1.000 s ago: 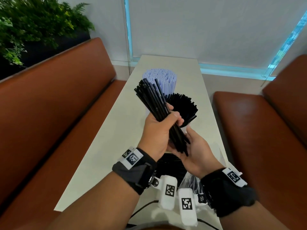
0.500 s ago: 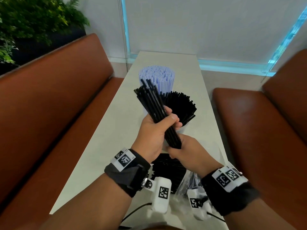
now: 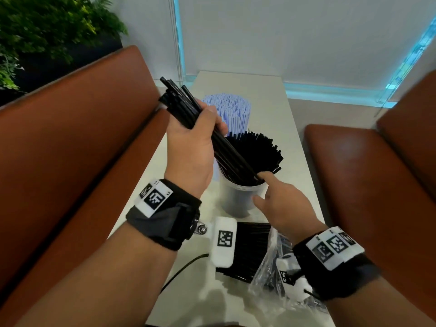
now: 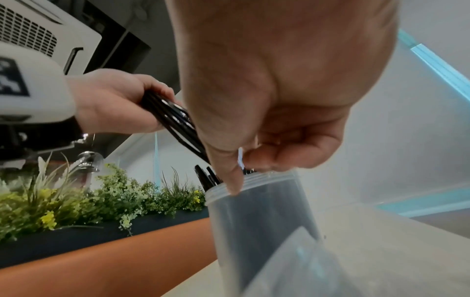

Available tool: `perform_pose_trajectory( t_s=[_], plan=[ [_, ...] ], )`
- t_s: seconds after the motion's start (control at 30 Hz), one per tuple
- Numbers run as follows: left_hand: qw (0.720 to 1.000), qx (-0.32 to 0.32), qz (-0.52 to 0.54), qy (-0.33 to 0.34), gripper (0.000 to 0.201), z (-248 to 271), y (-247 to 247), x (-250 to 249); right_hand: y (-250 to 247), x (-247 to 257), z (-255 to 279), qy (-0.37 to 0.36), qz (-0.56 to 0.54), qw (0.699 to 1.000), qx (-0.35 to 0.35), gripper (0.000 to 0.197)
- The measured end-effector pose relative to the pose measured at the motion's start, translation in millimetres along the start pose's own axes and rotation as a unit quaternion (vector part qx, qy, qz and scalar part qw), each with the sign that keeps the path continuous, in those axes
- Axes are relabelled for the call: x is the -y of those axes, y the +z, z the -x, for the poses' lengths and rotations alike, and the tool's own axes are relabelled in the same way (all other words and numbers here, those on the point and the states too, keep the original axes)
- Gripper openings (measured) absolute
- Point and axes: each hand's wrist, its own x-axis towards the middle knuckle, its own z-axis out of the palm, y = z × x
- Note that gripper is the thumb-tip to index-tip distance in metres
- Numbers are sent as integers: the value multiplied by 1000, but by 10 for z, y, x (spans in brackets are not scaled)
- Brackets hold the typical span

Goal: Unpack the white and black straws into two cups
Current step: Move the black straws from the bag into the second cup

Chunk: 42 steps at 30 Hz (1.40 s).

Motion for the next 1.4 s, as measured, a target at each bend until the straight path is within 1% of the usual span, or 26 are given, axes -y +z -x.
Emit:
perform_pose_trajectory(
  t_s=[0.07,0.13,0.2,0.3,0.37,0.43,0.47,0.5,0.57,0.6,0.63,0.67,0.73,0.77,0.8,0.87,0.9,0.93,1.0,1.07,1.1,1.17,1.23,1.27,1.33,1.4],
  plan=[
    [1000,-26,-17,0,17,-11,60,118,54,-15,-79,12,7,1000,20,29],
    [994,-29,-100,14,12,-12,53,272,86,-33,-130,-2,-8,1000,23,20],
    [983,-19,-182,22,7,-28,-18,407,98,-60,-158,-20,-20,999,14,19],
    [965,-11,-263,3,11,-85,-127,562,121,-98,-176,-20,-23,1000,-1,18],
    [935,33,-353,0,16,-89,-167,652,138,-102,-179,-24,-18,1000,-7,18],
    [882,103,-459,-11,18,-35,-211,753,134,-100,-182,-29,-20,999,-8,18],
    [855,130,-502,-21,24,11,-222,775,123,-102,-183,-31,-18,999,-6,19],
    [841,148,-520,-30,31,56,-245,803,111,-109,-180,-33,-12,999,-2,19],
    [838,162,-519,-48,33,84,-285,807,97,-127,-168,-38,-2,999,8,21],
    [842,161,-512,-46,45,76,-296,774,94,-139,-155,-37,-2,999,11,21],
    [853,152,-498,-35,65,50,-312,745,93,-145,-143,-36,-5,999,12,22],
    [867,135,-479,-21,80,26,-305,709,98,-146,-132,-33,-7,999,13,23],
    [869,119,-477,53,89,28,-278,632,110,-135,-109,-22,-4,1000,12,25],
    [849,136,-501,99,86,50,-270,614,115,-123,-100,-18,-4,1000,12,26],
    [811,176,-542,130,80,78,-261,615,118,-112,-96,-16,-6,1000,11,27],
    [685,284,-654,147,69,143,-256,663,119,-98,-87,-20,-13,1000,7,28],
    [649,312,-680,139,65,148,-282,689,119,-95,-81,-22,-12,1000,6,28],
    [656,315,-674,130,63,138,-307,684,121,-95,-80,-24,-11,1000,5,28],
    [738,261,-605,146,61,107,-365,630,126,-105,-79,-25,-13,1000,3,28],
    [805,170,-544,164,72,121,-487,611,138,-109,-81,-25,-20,999,1,27],
    [828,140,-525,142,81,160,-557,619,144,-114,-80,-27,-24,999,0,26],
    [859,130,-492,50,97,266,-645,647,157,-116,-77,-29,-37,999,1,25],
    [870,167,-464,-18,104,306,-656,733,165,-116,-81,-36,-45,998,4,22],
    [868,191,-458,-29,105,295,-626,763,171,-112,-81,-44,-47,998,6,22],
    [854,232,-464,-22,115,266,-497,801,181,-100,-73,-54,-57,997,7,23],
    [827,259,-500,-1,129,226,-374,855,194,-93,-73,-54,-78,995,2,26]
  ],
)
